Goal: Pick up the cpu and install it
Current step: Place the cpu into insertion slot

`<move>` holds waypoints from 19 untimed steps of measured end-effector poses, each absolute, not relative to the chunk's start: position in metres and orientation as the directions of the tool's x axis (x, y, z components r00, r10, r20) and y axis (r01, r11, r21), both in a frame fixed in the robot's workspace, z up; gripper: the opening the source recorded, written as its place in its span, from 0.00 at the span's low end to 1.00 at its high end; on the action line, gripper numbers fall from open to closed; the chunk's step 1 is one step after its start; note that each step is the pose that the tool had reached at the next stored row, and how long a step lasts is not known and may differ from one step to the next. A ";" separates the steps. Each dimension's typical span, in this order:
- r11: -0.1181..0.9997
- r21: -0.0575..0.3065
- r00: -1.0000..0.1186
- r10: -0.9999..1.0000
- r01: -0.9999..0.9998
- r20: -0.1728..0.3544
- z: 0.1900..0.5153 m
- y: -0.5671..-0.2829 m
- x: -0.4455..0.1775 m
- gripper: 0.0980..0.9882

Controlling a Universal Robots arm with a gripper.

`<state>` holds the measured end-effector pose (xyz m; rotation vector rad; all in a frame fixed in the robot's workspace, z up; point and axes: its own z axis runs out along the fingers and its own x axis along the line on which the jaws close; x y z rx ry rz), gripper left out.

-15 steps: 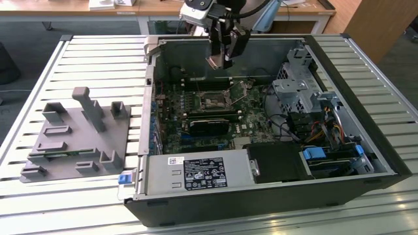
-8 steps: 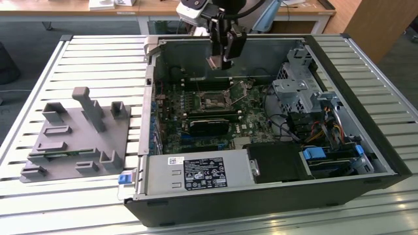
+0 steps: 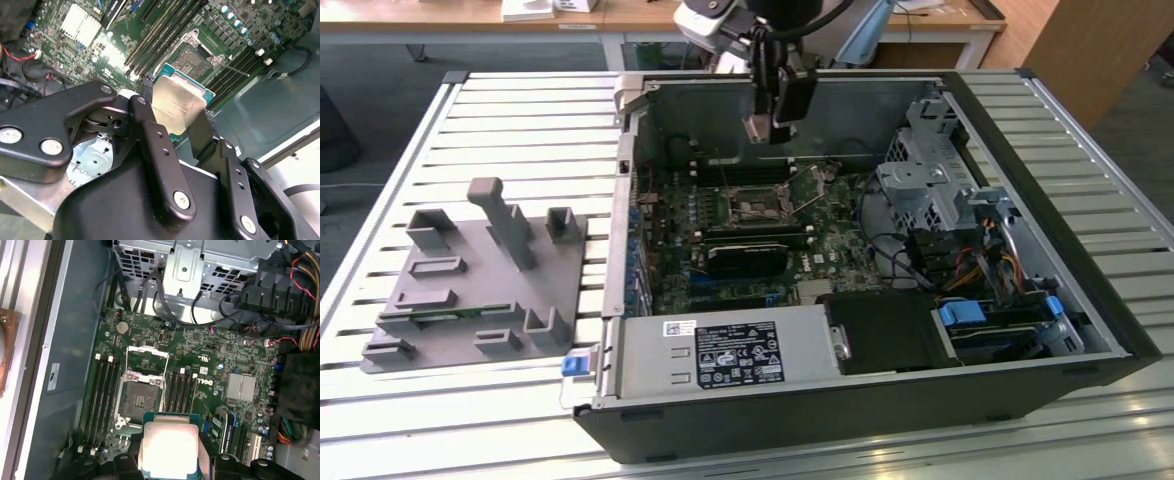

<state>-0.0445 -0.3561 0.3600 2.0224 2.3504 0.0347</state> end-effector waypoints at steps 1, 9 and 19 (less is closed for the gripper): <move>0.138 0.044 -0.138 0.990 0.989 -0.016 0.360 -0.356 -0.045 0.48; 0.035 0.044 -0.034 0.999 0.998 -0.016 0.358 -0.356 -0.044 0.48; 0.046 0.044 -0.045 0.999 0.998 -0.017 0.351 -0.352 -0.045 0.48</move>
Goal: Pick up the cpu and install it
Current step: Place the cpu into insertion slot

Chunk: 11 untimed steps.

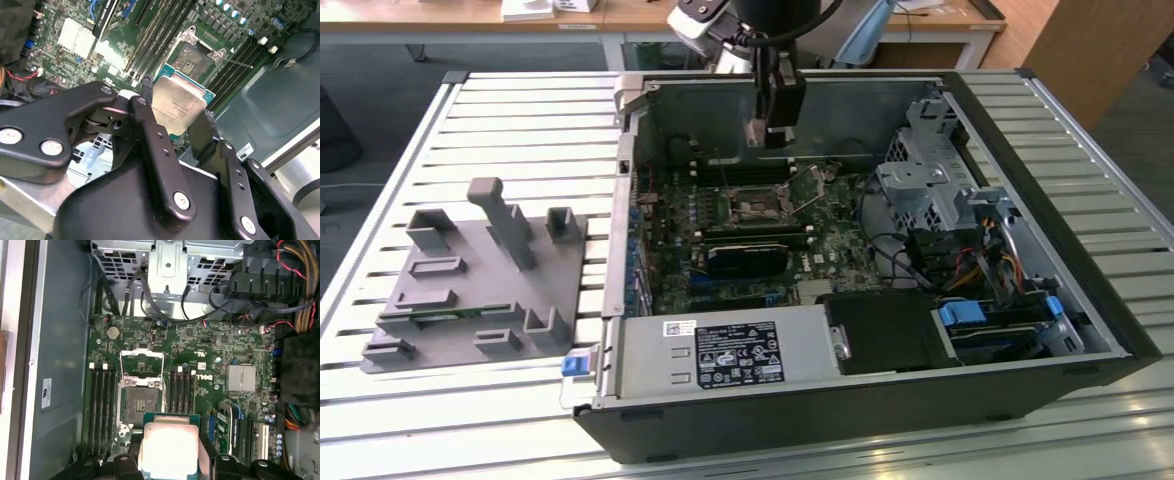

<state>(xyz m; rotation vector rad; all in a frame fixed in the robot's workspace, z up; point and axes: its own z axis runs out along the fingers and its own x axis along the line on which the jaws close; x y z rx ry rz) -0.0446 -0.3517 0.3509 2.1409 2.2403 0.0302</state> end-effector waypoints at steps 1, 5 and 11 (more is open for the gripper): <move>0.054 0.043 -0.054 0.998 0.998 -0.017 0.350 -0.351 -0.045 0.48; 0.064 0.044 -0.063 0.998 0.997 -0.016 0.345 -0.350 -0.045 0.48; 0.064 0.044 -0.063 0.998 0.997 -0.014 0.339 -0.350 -0.045 0.48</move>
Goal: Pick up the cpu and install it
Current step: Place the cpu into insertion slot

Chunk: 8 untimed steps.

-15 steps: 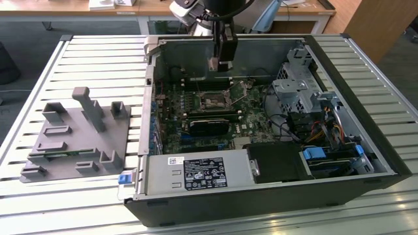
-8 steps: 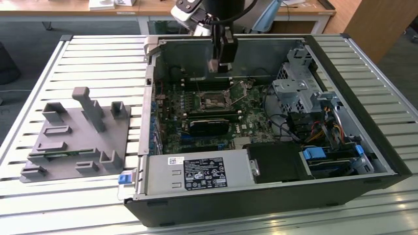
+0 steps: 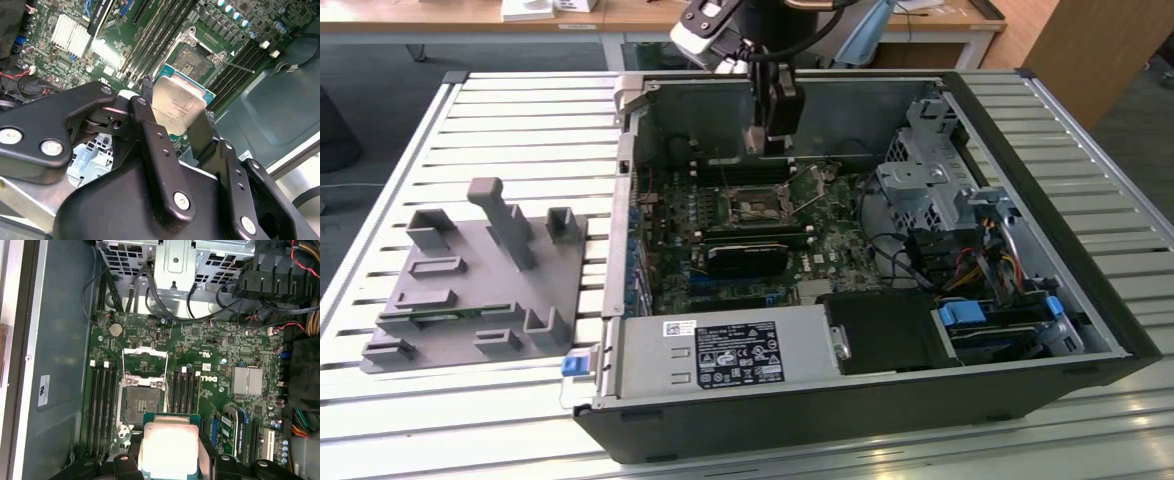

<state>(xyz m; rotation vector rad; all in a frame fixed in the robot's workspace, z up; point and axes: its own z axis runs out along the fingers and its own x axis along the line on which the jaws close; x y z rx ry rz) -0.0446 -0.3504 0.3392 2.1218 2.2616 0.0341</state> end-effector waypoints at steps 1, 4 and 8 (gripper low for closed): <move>0.064 0.044 -0.063 0.998 0.997 -0.014 0.338 -0.350 -0.045 0.48; 0.064 0.044 -0.063 0.998 0.997 -0.014 0.336 -0.350 -0.045 0.48; 0.064 0.044 -0.063 0.998 0.997 -0.014 0.333 -0.350 -0.045 0.48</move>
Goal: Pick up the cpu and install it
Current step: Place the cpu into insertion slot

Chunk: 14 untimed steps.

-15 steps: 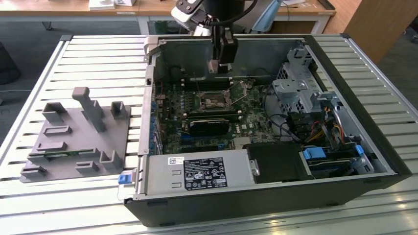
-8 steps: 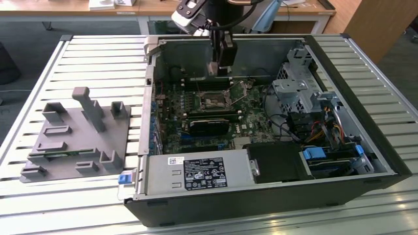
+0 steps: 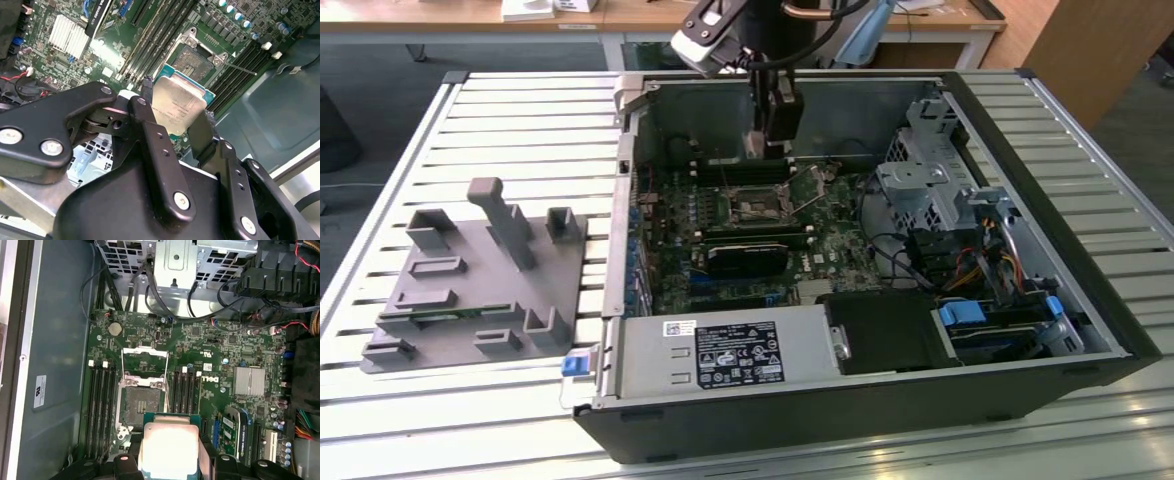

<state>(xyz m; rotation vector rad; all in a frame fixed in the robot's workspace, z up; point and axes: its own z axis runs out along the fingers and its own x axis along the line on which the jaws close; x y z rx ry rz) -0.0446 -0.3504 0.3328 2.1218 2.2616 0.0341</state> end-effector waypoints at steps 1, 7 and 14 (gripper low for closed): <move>0.064 0.044 -0.063 0.998 0.997 -0.014 0.332 -0.350 -0.045 0.48; 0.064 0.044 -0.063 0.998 0.997 -0.014 0.326 -0.350 -0.045 0.48; 0.065 0.044 -0.064 0.998 0.997 -0.014 0.314 -0.343 -0.045 0.48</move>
